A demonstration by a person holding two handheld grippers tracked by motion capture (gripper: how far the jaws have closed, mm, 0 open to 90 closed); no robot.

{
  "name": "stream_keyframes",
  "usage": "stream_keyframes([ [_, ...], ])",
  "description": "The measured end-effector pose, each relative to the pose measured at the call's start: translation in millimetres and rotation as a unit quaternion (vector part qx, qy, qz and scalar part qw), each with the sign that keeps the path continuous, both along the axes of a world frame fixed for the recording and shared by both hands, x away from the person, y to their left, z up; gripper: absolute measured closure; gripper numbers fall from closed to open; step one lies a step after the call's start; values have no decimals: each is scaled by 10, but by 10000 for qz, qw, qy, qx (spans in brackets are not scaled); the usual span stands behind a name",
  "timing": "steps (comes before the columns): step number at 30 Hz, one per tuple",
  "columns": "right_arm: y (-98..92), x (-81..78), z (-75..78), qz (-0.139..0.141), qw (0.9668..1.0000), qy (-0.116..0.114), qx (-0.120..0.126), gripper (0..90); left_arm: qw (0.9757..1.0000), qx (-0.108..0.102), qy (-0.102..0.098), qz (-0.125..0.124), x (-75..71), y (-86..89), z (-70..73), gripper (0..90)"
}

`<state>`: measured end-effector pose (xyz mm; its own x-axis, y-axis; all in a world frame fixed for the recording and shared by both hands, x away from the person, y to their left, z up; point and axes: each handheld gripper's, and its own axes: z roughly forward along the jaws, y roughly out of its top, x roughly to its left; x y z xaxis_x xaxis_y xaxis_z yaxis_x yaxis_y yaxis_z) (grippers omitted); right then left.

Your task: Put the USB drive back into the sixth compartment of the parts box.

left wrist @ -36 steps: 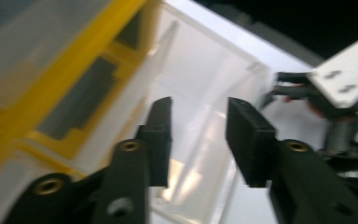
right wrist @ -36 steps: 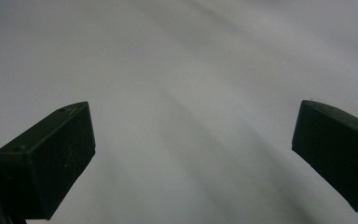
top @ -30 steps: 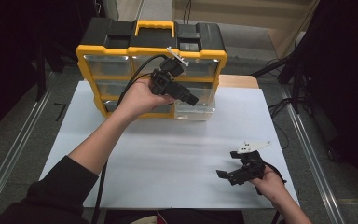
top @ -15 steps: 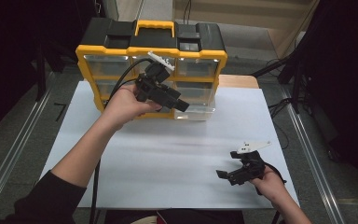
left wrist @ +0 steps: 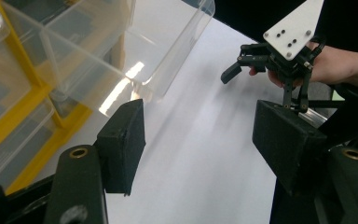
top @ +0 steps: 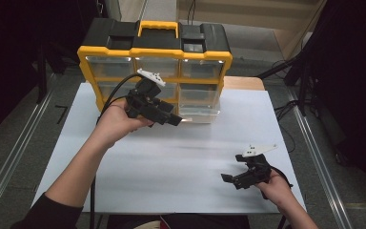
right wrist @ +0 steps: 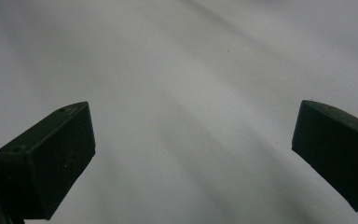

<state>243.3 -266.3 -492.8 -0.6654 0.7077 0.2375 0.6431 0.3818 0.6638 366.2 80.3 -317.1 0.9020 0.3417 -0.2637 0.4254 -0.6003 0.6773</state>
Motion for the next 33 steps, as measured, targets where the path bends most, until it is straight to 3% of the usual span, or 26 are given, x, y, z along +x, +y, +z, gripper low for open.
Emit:
stream_keyframes([
  [9,-5,0,2,-12,10000,-10,-7,0,9999,-55,21,148,-42,180,-208,337],
  [12,-3,0,4,-7,10000,-23,-15,0,9997,-223,42,79,-52,262,-276,336],
  [18,2,-1,8,6,10000,-18,-13,0,9992,-260,46,305,-27,354,-411,321],
  [21,1,-2,12,23,10000,-36,-10,0,9989,-406,59,229,-27,398,-524,287],
  [28,-5,1,15,-14,10000,-31,-4,0,9986,-272,65,456,-44,489,-739,287],
  [33,-1,3,12,12,10000,-41,-26,0,9977,-317,149,583,-77,557,-870,287],
])
